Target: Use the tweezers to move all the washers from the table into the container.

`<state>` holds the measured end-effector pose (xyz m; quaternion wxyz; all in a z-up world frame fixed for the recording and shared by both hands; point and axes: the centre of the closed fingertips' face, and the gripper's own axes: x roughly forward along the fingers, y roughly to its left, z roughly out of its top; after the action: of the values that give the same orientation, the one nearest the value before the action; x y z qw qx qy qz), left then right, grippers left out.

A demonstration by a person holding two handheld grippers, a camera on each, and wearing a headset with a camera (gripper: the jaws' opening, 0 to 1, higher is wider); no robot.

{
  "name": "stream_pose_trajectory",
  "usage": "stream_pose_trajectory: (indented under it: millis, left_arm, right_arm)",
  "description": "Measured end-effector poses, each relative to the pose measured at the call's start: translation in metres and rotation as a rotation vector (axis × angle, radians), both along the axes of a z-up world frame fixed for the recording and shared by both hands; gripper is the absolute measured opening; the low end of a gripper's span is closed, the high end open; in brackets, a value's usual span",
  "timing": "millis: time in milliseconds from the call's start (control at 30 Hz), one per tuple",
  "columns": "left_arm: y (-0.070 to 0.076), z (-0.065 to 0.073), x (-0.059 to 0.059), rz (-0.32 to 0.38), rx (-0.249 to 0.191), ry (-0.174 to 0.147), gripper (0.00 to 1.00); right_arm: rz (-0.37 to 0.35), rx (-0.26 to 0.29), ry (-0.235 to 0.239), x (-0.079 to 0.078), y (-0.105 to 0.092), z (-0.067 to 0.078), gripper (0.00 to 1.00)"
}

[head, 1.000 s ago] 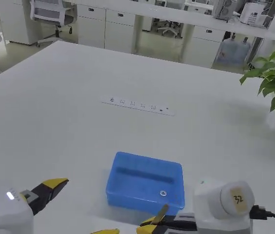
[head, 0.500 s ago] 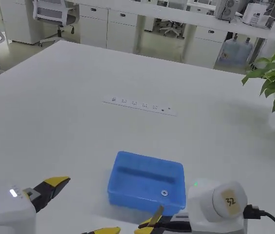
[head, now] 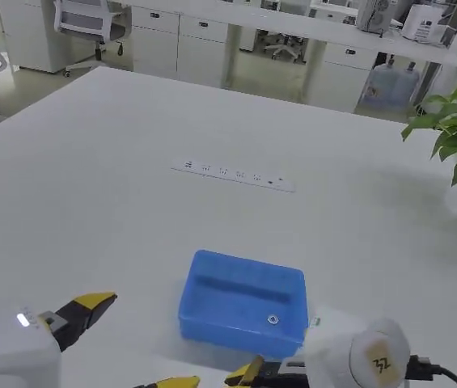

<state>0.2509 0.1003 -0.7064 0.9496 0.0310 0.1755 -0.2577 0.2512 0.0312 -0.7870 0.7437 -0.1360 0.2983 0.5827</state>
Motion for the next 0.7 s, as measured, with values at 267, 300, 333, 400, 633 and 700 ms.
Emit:
stream_pose_trajectory:
  millis: [267, 300, 333, 400, 633, 700]
  left_arm:
    - [0.000, 0.000, 0.000, 0.002, 0.001, 0.000, 0.74]
    - [0.000, 0.000, 0.000, 0.002, 0.000, -0.002, 0.74]
    - [0.000, 0.000, 0.000, 0.002, 0.000, -0.001, 0.74]
    - [0.000, 0.000, 0.000, 0.000, 0.000, 0.001, 0.74]
    - [-0.001, -0.001, 0.000, -0.003, 0.002, 0.003, 0.74]
    - [0.000, -0.001, 0.000, -0.002, 0.002, 0.003, 0.74]
  right_arm:
    - [-0.056, 0.061, 0.063, -0.001, -0.002, 0.004, 0.03]
    - [-0.066, 0.076, 0.073, 0.000, -0.001, 0.007, 0.03]
    - [-0.072, 0.086, 0.075, 0.000, -0.002, 0.009, 0.03]
    - [-0.087, 0.106, 0.080, 0.003, -0.002, 0.016, 0.03]
    - [-0.121, 0.170, 0.079, 0.016, -0.004, 0.040, 0.03]
    - [-0.126, 0.178, 0.071, 0.020, -0.004, 0.045, 0.03]
